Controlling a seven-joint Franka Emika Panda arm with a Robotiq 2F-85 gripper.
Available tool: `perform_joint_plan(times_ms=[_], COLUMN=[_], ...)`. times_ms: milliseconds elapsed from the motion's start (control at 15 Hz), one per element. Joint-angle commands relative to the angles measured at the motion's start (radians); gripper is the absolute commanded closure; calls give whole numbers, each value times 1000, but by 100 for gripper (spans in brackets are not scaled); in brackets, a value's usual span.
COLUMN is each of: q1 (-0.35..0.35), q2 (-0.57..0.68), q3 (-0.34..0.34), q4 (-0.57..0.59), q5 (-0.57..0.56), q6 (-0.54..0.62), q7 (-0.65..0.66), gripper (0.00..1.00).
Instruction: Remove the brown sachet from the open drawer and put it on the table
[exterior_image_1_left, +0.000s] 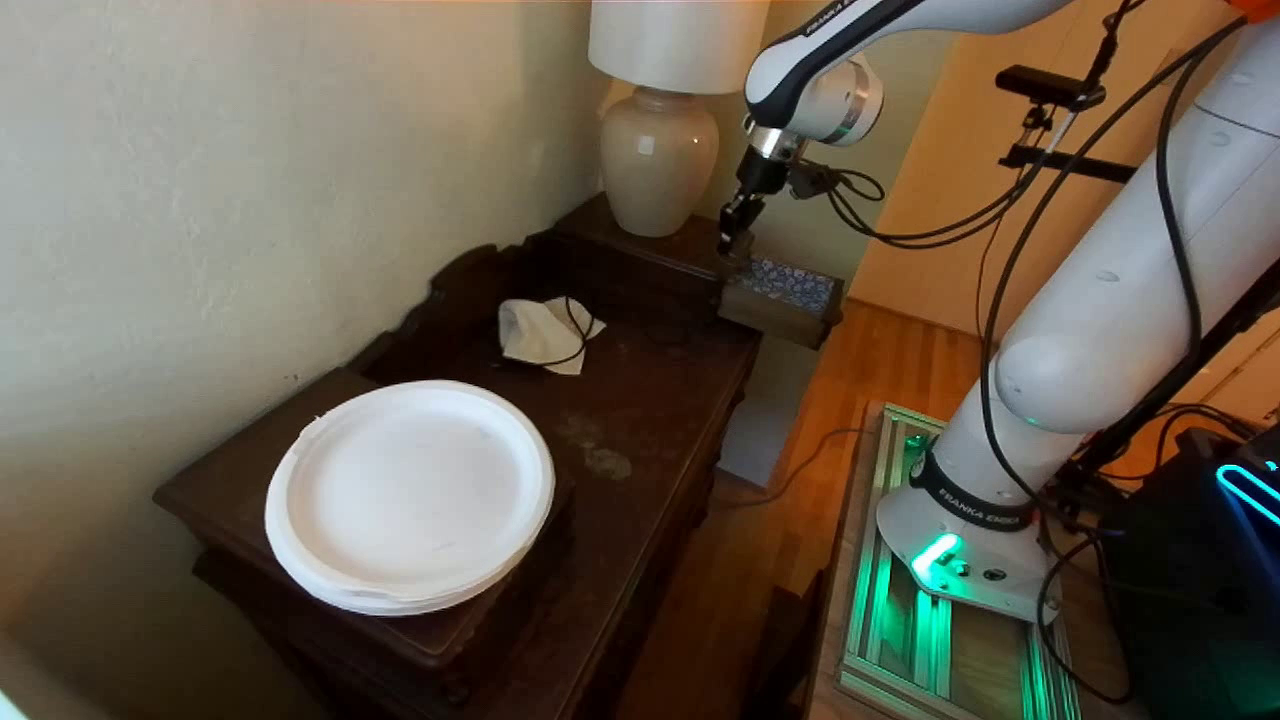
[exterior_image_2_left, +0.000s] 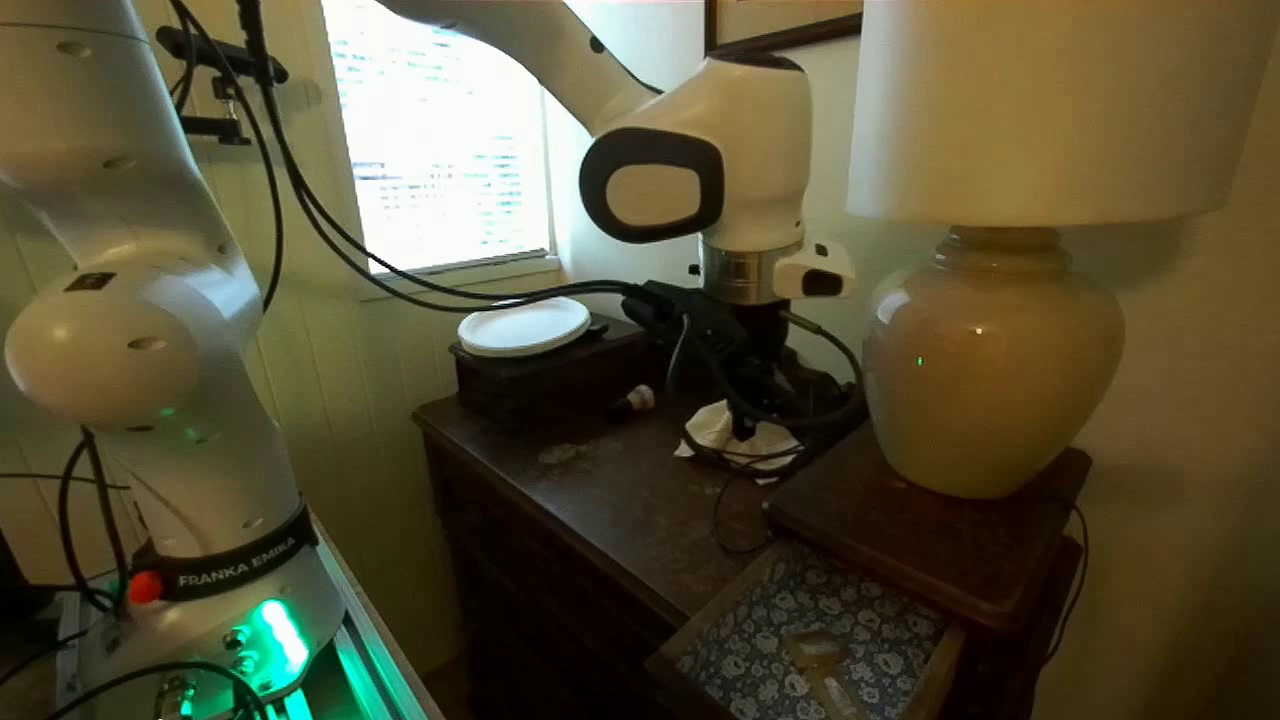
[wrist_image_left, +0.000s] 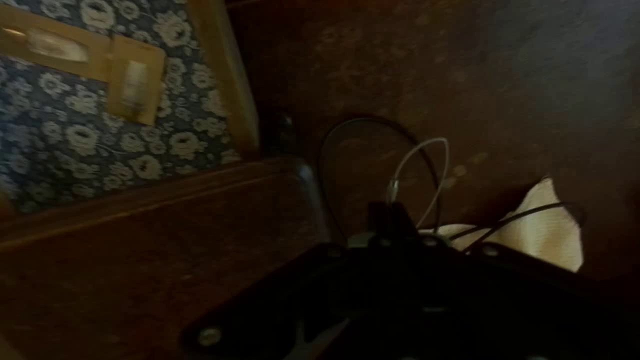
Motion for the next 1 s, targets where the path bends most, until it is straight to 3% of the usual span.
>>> perform_joint_plan(times_ms=[0, 200, 267, 733, 933], q1=[76, 135, 116, 139, 176], q2=[-37, -43, -4, -8, 66], q3=[26, 60, 45, 59, 74], q4=[-77, -135, -78, -110, -59], q5=[35, 40, 10, 10, 136], q6=[-12, 22, -4, 14, 36], q7=[-80, -120, -64, -89, -137], gripper=[97, 98, 97, 98, 98])
